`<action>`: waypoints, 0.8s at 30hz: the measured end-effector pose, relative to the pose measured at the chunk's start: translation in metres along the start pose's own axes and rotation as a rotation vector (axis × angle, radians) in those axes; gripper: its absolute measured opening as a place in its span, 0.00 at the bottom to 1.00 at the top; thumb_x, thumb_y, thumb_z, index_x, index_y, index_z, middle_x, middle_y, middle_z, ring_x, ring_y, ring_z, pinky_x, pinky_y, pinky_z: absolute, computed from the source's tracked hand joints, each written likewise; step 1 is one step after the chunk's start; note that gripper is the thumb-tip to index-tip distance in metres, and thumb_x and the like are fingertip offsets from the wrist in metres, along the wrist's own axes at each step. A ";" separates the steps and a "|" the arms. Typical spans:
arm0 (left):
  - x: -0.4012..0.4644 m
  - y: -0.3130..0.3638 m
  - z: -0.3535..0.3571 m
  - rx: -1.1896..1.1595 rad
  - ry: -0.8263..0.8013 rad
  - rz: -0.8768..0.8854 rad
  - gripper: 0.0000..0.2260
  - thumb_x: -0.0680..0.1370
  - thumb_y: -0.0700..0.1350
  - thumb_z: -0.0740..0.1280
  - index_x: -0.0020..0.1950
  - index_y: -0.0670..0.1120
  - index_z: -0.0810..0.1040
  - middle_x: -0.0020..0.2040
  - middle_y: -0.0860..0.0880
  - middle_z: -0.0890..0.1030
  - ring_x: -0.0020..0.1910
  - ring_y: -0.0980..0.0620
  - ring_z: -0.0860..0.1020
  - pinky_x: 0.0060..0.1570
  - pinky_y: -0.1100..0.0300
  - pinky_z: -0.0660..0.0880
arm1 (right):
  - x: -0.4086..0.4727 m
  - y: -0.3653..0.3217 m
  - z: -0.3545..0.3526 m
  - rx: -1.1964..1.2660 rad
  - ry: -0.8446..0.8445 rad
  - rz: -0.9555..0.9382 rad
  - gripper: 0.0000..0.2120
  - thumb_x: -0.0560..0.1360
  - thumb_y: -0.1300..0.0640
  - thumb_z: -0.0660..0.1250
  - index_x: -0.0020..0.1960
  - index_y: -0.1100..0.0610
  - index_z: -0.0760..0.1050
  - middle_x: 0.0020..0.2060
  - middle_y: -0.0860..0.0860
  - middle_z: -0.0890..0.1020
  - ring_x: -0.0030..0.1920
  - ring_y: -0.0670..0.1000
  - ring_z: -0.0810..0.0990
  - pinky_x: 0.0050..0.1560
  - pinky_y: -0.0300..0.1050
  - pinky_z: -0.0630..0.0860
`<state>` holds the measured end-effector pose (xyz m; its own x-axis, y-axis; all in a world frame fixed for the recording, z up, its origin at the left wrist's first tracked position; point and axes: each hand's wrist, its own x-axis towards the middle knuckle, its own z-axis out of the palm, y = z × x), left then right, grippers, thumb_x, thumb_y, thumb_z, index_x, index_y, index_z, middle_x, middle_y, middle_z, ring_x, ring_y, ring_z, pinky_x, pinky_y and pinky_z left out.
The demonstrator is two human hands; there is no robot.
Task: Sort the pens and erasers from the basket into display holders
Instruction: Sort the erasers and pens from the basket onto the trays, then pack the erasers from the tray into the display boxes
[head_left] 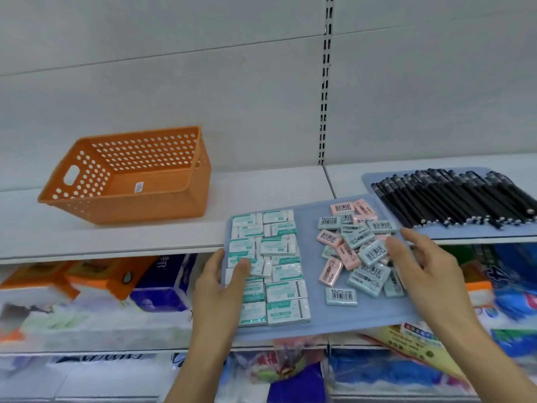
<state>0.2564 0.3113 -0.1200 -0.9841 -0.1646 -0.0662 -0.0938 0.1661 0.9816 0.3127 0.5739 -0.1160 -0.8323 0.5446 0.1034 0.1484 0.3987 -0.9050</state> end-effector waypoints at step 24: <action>-0.147 -0.051 -0.051 0.105 -0.477 0.064 0.11 0.78 0.49 0.68 0.57 0.62 0.72 0.51 0.57 0.82 0.43 0.55 0.84 0.41 0.54 0.82 | -0.272 0.049 -0.059 0.045 0.422 0.217 0.09 0.74 0.43 0.68 0.54 0.41 0.75 0.42 0.42 0.83 0.43 0.45 0.82 0.43 0.46 0.77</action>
<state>0.4131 0.2771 -0.1516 -0.9454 0.3087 -0.1045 -0.0211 0.2621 0.9648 0.5783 0.4886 -0.1643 -0.4936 0.8676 0.0603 0.2636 0.2153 -0.9403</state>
